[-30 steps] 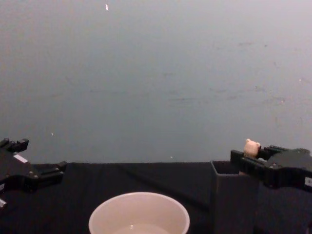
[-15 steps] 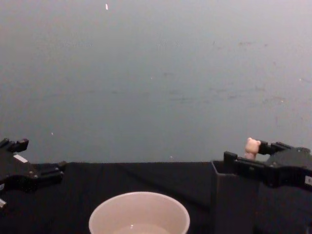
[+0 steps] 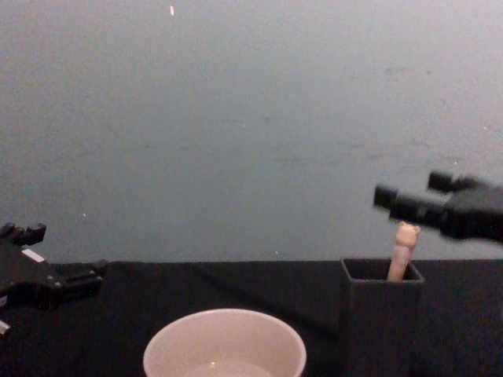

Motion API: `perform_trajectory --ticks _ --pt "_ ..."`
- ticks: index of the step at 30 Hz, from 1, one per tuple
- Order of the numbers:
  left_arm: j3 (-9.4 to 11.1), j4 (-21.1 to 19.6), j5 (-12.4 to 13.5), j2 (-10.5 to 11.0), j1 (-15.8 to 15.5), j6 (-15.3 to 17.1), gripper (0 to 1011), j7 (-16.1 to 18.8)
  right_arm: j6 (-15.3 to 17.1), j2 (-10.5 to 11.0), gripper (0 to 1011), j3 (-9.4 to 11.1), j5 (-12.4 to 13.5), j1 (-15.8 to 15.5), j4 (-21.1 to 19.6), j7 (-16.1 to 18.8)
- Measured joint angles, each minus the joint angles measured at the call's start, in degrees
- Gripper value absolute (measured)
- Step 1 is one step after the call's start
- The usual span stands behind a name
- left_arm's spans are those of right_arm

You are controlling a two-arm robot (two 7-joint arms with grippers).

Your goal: Pick up the stirring spoon with one hand, stir inside the cup, then place it back in its original position.

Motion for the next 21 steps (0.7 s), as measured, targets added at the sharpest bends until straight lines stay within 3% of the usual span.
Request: perform_trajectory --ticks 5,9,15,21 --pt "0.0 0.0 0.0 0.0 0.0 0.0 1001 0.0 -1.9 -1.1 1002 3.1 0.2 0.6 -0.5 -3.3" --pt "0.0 0.0 0.0 0.0 0.0 0.0 1001 0.0 -1.1 -2.3 1002 5.2 -2.7 1.3 1.2 -8.5" --pt "0.0 0.0 0.0 0.0 0.0 0.0 1001 0.0 1.7 -2.5 1002 4.6 -7.5 1.2 5.3 -11.5" --pt "0.0 0.0 0.0 0.0 0.0 0.0 1001 0.0 3.7 -2.6 1002 3.2 -10.3 0.3 8.0 -11.4"
